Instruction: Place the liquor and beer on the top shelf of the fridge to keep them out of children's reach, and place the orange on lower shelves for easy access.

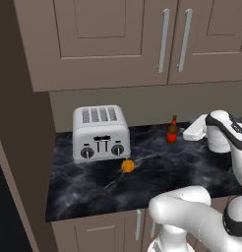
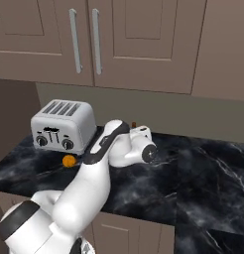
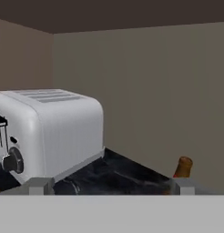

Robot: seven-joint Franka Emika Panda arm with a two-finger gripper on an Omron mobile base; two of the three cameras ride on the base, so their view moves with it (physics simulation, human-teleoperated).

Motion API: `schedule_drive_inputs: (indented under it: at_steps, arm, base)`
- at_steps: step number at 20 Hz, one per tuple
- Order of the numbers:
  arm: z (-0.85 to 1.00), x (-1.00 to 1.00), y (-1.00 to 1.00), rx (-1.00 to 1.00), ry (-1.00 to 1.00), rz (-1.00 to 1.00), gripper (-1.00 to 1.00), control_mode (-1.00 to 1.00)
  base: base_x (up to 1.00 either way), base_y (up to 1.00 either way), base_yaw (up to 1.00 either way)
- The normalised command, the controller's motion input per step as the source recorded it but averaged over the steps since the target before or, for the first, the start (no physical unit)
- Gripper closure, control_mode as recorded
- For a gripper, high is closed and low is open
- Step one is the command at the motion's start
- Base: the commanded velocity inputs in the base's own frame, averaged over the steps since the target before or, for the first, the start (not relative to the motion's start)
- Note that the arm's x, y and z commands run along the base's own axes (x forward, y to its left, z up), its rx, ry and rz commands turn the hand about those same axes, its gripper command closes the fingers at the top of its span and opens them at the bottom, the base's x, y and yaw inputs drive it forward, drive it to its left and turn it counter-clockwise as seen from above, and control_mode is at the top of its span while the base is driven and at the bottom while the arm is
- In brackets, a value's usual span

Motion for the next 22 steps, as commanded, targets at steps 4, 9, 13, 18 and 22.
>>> schedule_drive_inputs:
  at_steps: [4, 9, 13, 18, 22]
  arm:
    - [-0.18, 0.29, 0.0, 0.0, -0.02, 0.0, -1.0, -1.0]
    - [-0.18, 0.29, 0.0, 0.0, -0.02, 0.0, -1.0, -1.0]
    - [-0.17, 0.28, 0.0, 0.0, -0.04, 0.0, -1.0, -1.0]
    - [-0.15, 0.29, -0.02, 0.0, -0.04, 0.0, -1.0, -1.0]
    - [-0.15, 0.27, -0.1, 0.0, -0.04, 0.0, -1.0, -1.0]
  base:
    - [0.0, 0.0, 0.0]
    - [0.0, 0.0, 0.0]
    - [0.0, 0.0, 0.0]
    - [0.0, 0.0, 0.0]
    - [0.0, 0.0, 0.0]
